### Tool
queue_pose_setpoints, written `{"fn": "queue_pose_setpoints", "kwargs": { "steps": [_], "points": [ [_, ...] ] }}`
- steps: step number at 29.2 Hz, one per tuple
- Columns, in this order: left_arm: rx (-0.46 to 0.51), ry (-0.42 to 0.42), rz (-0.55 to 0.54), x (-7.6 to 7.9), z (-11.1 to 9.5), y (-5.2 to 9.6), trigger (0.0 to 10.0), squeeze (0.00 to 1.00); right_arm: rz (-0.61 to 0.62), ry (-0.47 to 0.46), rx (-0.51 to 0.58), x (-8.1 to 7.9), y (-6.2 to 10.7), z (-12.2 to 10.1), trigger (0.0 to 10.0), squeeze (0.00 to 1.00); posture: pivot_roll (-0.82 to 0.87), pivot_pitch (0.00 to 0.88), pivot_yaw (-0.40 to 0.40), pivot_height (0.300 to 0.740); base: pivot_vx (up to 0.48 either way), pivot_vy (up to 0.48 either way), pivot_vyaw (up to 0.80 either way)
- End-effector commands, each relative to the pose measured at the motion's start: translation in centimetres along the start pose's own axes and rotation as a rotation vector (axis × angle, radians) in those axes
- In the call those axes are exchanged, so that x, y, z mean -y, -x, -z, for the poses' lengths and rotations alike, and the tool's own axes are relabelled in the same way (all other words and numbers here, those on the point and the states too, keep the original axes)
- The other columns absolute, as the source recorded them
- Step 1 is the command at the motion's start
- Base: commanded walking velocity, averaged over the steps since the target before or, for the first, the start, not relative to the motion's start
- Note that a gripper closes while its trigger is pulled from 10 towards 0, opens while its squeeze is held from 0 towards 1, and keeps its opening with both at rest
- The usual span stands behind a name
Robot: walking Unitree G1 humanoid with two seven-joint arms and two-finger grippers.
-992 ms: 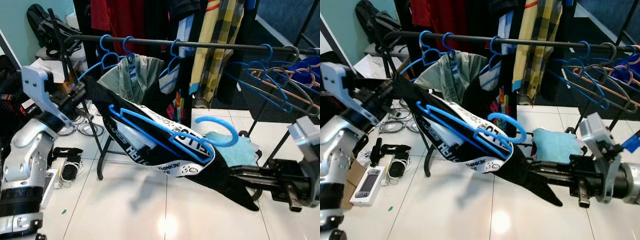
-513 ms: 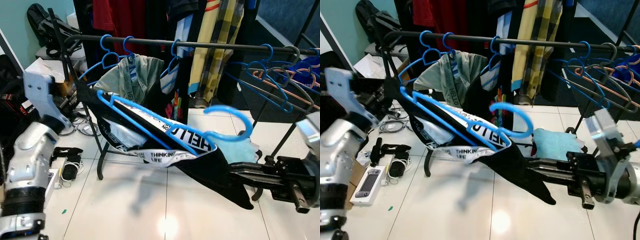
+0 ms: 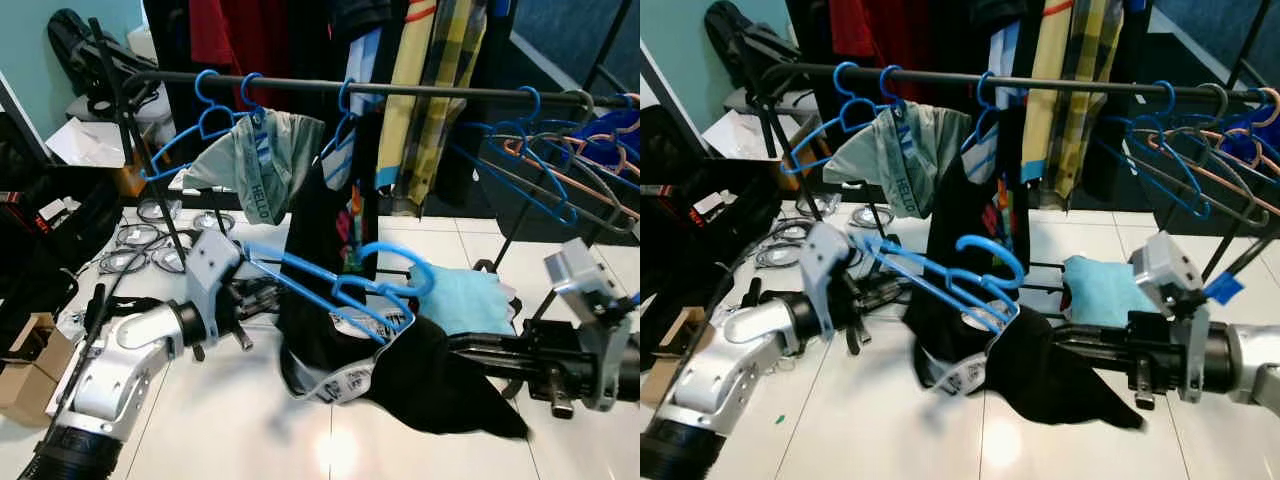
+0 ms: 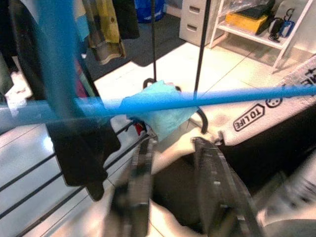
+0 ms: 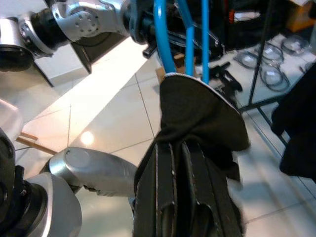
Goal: Hang hanger
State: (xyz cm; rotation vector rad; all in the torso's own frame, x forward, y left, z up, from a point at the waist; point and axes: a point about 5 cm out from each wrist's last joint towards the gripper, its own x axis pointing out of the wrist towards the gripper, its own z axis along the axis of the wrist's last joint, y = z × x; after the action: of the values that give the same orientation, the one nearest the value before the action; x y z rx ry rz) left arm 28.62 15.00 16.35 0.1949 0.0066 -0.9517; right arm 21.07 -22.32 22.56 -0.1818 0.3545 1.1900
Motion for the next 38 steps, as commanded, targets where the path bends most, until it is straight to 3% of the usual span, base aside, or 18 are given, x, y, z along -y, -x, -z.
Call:
{"fn": "queue_pose_setpoints", "kwargs": {
  "steps": [1, 2, 5, 6, 8, 9, 10, 12, 15, 16, 17, 19, 23, 24, 26, 38],
  "points": [
    [-0.035, -0.043, 0.031, -0.2, -0.2, 0.9, 10.0, 1.00, 0.019, -0.006, -0.078, 0.4, -0.3, 0.9, 0.0, 0.00, -0.09, 0.072, 0.062, 0.740, 0.000, 0.000, 0.00],
    [-0.086, -0.113, 0.022, -1.2, -0.5, 1.9, 10.0, 1.00, 0.043, 0.001, -0.155, 1.1, -0.4, 1.5, 0.0, 0.00, -0.08, 0.068, 0.063, 0.740, 0.000, 0.000, 0.00],
    [-0.120, -0.161, 0.005, -2.0, -0.7, 2.7, 10.0, 1.00, 0.058, 0.005, -0.198, 1.4, -0.4, 1.9, 0.0, 0.00, -0.08, 0.068, 0.063, 0.740, 0.000, 0.000, 0.00],
    [-0.156, -0.215, -0.041, -3.3, -1.1, 3.7, 10.0, 1.00, 0.092, 0.011, -0.227, 2.2, -0.4, 2.2, 0.0, 0.00, -0.08, 0.061, 0.062, 0.740, 0.000, 0.000, 0.00],
    [-0.173, -0.252, -0.069, -4.2, -1.6, 4.4, 10.0, 1.00, 0.114, 0.015, -0.243, 2.8, -0.4, 2.3, 0.0, 0.00, -0.08, 0.055, 0.060, 0.740, 0.000, 0.000, 0.00],
    [-0.173, -0.252, -0.069, -4.2, -1.6, 4.4, 10.0, 1.00, 0.114, 0.015, -0.243, 2.8, -0.4, 2.3, 0.0, 0.00, -0.08, 0.055, 0.060, 0.740, 0.000, 0.000, 0.00],
    [-0.149, -0.292, -0.079, -4.7, -3.1, 4.7, 10.0, 1.00, 0.126, 0.037, -0.265, 3.7, -0.6, 2.4, 0.0, 0.00, -0.08, 0.041, 0.055, 0.740, 0.000, 0.000, 0.00],
    [-0.149, -0.292, -0.079, -4.7, -3.1, 4.7, 10.0, 1.00, 0.126, 0.037, -0.265, 3.7, -0.6, 2.4, 0.0, 0.00, -0.08, 0.041, 0.055, 0.740, 0.000, 0.000, 0.00],
    [-0.128, -0.292, -0.063, -4.5, -3.6, 4.6, 10.0, 1.00, 0.120, 0.044, -0.272, 3.9, -0.8, 2.4, 0.0, 0.00, -0.08, 0.039, 0.055, 0.740, 0.000, 0.000, 0.00],
    [-0.061, -0.276, 0.003, -3.5, -4.7, 3.8, 10.0, 1.00, 0.098, 0.064, -0.278, 4.0, -1.0, 2.1, 0.0, 0.00, -0.08, 0.030, 0.054, 0.740, 0.000, 0.000, 0.00],
    [-0.061, -0.276, 0.003, -3.5, -4.7, 3.8, 10.0, 1.00, 0.098, 0.064, -0.278, 4.0, -1.0, 2.1, 0.0, 0.00, -0.08, 0.030, 0.054, 0.740, 0.000, 0.000, 0.00],
    [0.074, -0.236, 0.167, -1.2, -6.7, 2.0, 10.0, 1.00, 0.048, 0.128, -0.284, 4.6, -1.3, 1.0, 0.0, 0.00, -0.07, 0.014, 0.054, 0.740, 0.000, 0.000, 0.00],
    [0.153, -0.228, 0.273, -0.2, -7.9, 0.6, 10.0, 1.00, -0.007, 0.207, -0.264, 5.1, -1.2, -1.0, 0.0, 0.00, -0.07, 0.009, 0.059, 0.740, 0.000, 0.000, 0.00],
    [0.158, -0.248, 0.294, -0.3, -8.3, 0.1, 10.0, 0.05, -0.049, 0.249, -0.249, 5.1, -1.0, -2.2, 0.0, 0.00, -0.08, 0.008, 0.060, 0.740, 0.000, 0.000, 0.00],
    [0.147, -0.290, 0.303, -0.8, -8.7, -0.5, 10.0, 0.00, -0.109, 0.298, -0.238, 5.0, -0.8, -3.6, 0.0, 0.00, -0.08, 0.004, 0.063, 0.740, 0.000, 0.000, 0.00],
    [0.089, -0.382, 0.317, -1.1, -8.9, -2.0, 10.0, 0.00, -0.231, 0.391, -0.211, 4.8, -1.3, -6.3, 0.0, 0.00, -0.08, 0.000, 0.070, 0.740, 0.000, 0.000, 0.00]
  ]
}}
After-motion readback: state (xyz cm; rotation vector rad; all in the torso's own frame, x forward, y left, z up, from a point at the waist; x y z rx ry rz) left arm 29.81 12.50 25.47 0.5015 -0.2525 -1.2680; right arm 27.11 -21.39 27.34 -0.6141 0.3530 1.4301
